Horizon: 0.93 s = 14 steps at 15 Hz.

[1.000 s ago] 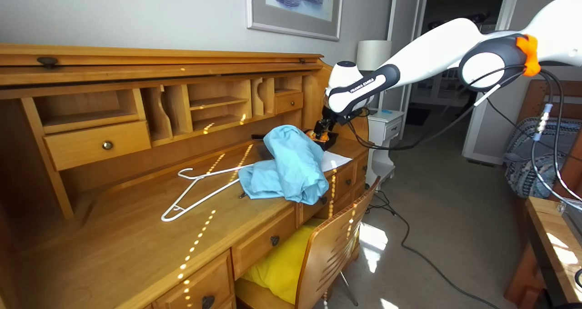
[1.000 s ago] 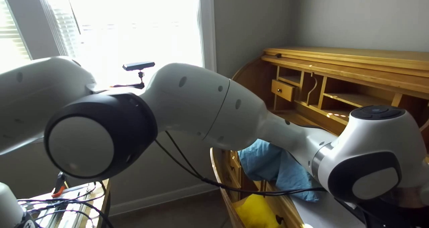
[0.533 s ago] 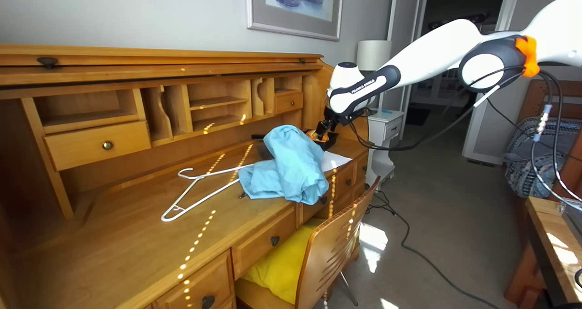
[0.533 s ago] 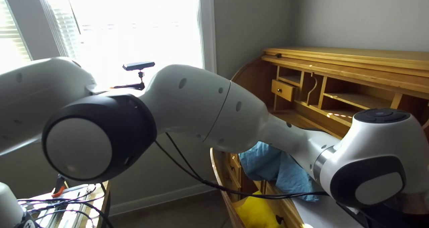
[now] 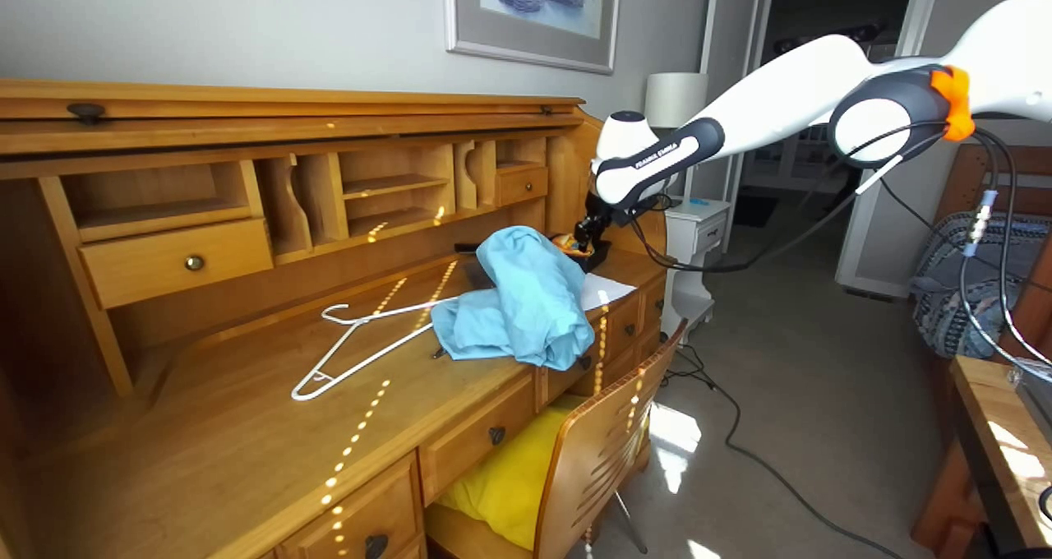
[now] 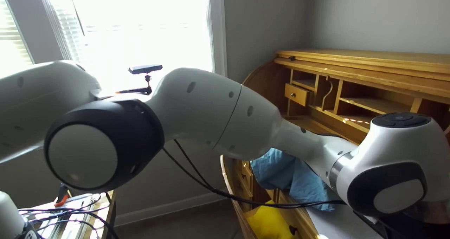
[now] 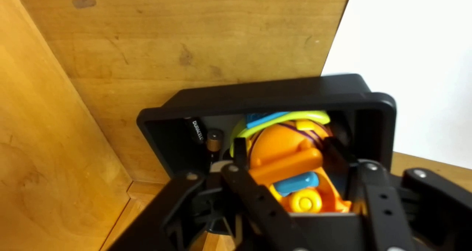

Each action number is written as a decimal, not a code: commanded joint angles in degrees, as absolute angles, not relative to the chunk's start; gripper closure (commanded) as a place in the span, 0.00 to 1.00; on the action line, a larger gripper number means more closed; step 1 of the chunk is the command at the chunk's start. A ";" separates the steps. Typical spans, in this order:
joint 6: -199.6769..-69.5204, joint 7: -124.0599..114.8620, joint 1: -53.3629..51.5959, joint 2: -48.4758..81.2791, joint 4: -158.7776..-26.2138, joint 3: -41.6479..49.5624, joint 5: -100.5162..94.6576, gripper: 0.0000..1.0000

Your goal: Remove the toy from the black tray

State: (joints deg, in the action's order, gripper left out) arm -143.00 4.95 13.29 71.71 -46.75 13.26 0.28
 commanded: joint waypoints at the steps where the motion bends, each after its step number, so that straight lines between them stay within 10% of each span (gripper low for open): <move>1: -141.63 3.86 13.56 73.66 -43.22 13.89 0.13 0.77; 5: -142.49 2.56 13.60 73.31 -43.20 14.09 0.39 0.97; 6: -142.12 2.34 13.40 73.37 -43.11 14.52 0.03 0.51; 14: -139.88 1.60 13.26 73.18 -43.00 14.37 0.78 0.03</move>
